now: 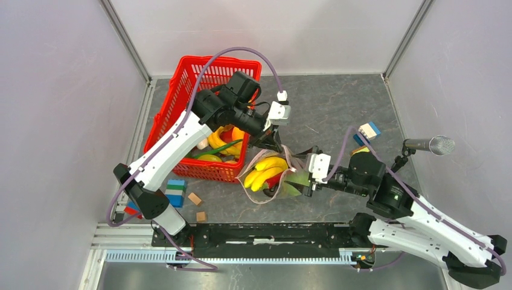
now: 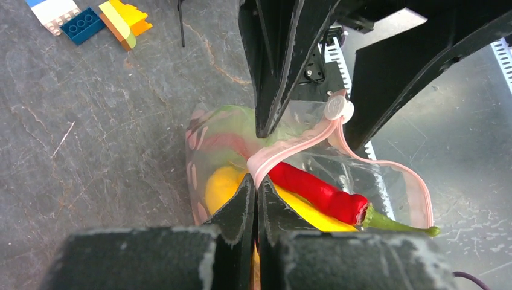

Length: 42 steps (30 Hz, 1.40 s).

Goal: Place the food in the zip-top bag and seal the zipper
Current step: Adjust the fake vegetable in the zipper food storage bag.

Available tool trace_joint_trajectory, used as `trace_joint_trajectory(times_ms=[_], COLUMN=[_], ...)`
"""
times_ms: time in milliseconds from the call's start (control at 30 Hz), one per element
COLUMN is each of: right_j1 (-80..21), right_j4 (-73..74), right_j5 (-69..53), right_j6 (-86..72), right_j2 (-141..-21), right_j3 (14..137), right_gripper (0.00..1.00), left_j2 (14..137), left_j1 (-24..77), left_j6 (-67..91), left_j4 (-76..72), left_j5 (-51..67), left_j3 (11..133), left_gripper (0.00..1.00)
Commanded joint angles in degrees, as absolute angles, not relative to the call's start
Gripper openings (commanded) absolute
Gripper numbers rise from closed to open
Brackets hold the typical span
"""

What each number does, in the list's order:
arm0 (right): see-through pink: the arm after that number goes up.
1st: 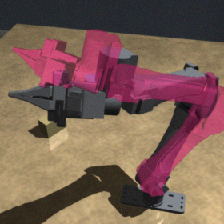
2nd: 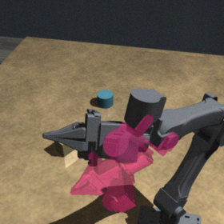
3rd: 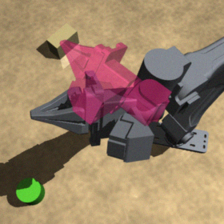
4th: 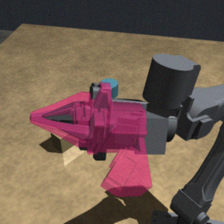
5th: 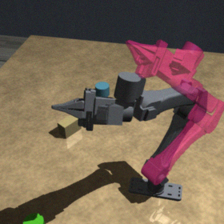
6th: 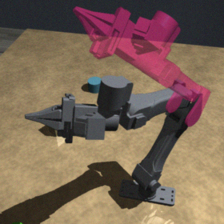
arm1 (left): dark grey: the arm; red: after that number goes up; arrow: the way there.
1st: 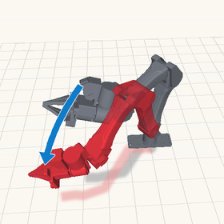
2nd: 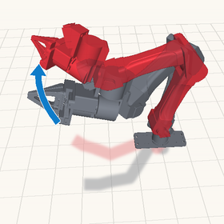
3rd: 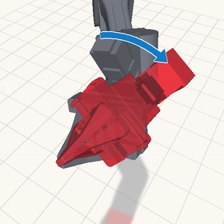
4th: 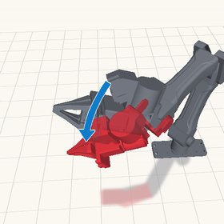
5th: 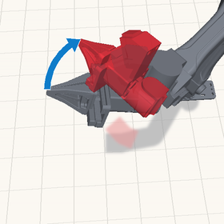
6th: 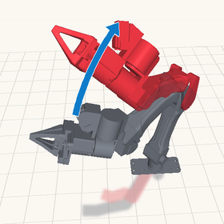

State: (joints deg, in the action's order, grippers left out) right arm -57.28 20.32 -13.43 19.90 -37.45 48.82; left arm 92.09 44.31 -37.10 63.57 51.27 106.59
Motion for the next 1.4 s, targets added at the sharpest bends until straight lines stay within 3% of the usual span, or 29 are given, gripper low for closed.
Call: trace_joint_trajectory(times_ms=[0, 233, 333, 600, 667, 733, 767, 833, 1000, 1267, 1367], right_j1=[-57.5, -57.5, -57.4, -57.5, -57.4, -57.5, -57.5, -57.5, -57.5, -57.4, -57.5], right_j4=[14.0, 10.8, 8.6, 3.8, 2.5, 0.9, 0.5, -1.7, -5.9, -5.5, -5.7], right_j5=[-11.9, -8.6, -7.8, -1.3, 2.2, 4.0, 4.7, 7.9, 12.2, 13.0, 12.8], right_j6=[17.4, 16.8, 16.1, 11.8, 9.7, 7.5, 6.1, 3.2, -1.5, -1.7, -1.7], right_j2=[-36.9, -36.8, -36.2, -33.4, -32.4, -31.3, -30.7, -30.1, -29.1, -31.7, -31.9], right_j3=[46.7, 44.0, 42.4, 39.1, 38.4, 37.1, 36.3, 35.1, 32.0, 33.0, 33.3], right_gripper=[0.73, 0.53, 0.29, 0.00, 0.00, 0.00, 0.00, 0.00, 0.00, 0.00, 0.00], left_j2=[90.5, 90.0, 89.5, 87.7, 86.5, 84.9, 83.9, 81.8, 73.4, 66.8, 66.3], left_j1=[44.1, 44.0, 43.9, 43.0, 42.7, 41.8, 41.4, 40.8, 40.4, 40.6, 40.8], left_j6=[-35.1, -34.7, -34.4, -30.8, -26.9, -22.3, -19.3, -15.5, -11.9, -10.6, -8.6], left_j4=[58.7, 57.8, 56.6, 52.2, 48.2, 43.9, 41.5, 39.3, 34.5, 45.7, 49.1], left_j5=[53.8, 53.6, 53.7, 50.4, 45.3, 40.0, 36.8, 32.3, 26.5, 24.3, 23.4], left_j3=[107.8, 106.7, 105.7, 102.3, 100.1, 97.4, 95.9, 94.5, 88.9, 89.3, 86.9], left_gripper=[0.02, 0.02, 0.02, 0.04, 0.31, 0.73, 0.87, 0.92, 0.94, 0.76, 0.76])
